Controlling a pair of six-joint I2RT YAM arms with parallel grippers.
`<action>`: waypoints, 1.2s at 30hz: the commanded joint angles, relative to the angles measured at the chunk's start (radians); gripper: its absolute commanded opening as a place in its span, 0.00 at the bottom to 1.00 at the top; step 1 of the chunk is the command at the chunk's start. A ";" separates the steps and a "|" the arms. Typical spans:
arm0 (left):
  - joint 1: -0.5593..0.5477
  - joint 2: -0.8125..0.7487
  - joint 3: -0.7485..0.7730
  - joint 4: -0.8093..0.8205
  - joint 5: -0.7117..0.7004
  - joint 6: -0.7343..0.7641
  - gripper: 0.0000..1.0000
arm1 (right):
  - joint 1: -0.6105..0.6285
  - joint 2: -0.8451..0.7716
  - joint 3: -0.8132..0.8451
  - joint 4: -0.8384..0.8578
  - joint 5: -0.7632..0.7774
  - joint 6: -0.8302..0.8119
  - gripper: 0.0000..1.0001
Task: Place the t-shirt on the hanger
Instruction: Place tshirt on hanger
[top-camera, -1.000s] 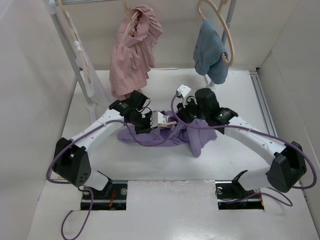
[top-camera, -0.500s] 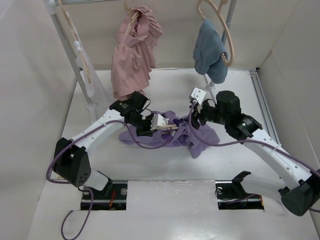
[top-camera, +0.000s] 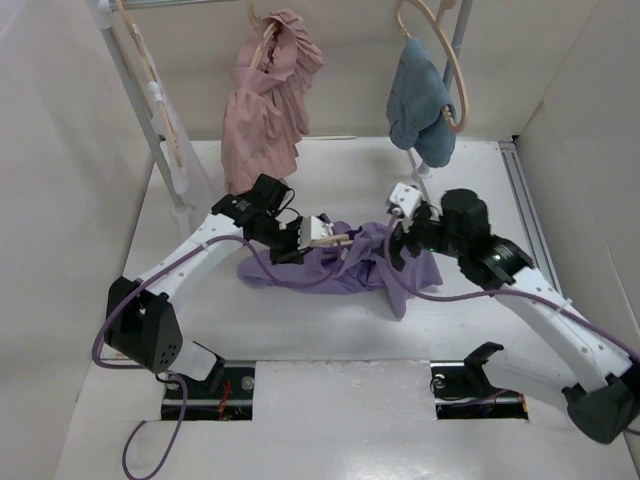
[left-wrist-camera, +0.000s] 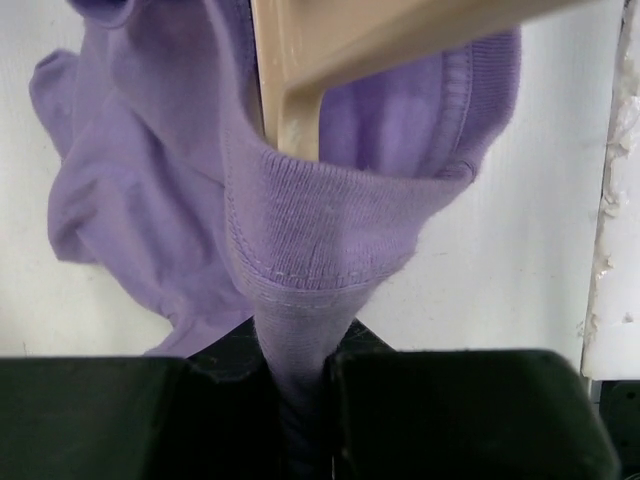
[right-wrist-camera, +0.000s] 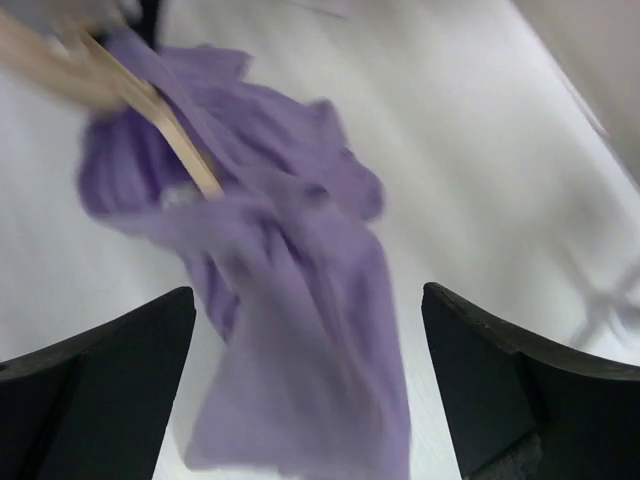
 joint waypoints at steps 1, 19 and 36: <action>0.038 -0.019 0.024 -0.004 0.087 -0.037 0.00 | -0.094 -0.174 -0.027 0.009 0.037 0.060 1.00; 0.017 0.001 0.091 -0.092 0.122 0.057 0.00 | 0.068 0.026 0.156 0.216 -0.147 -0.095 0.83; 0.017 0.019 0.151 -0.150 0.180 0.084 0.00 | 0.068 0.180 0.205 -0.078 -0.336 -0.251 0.60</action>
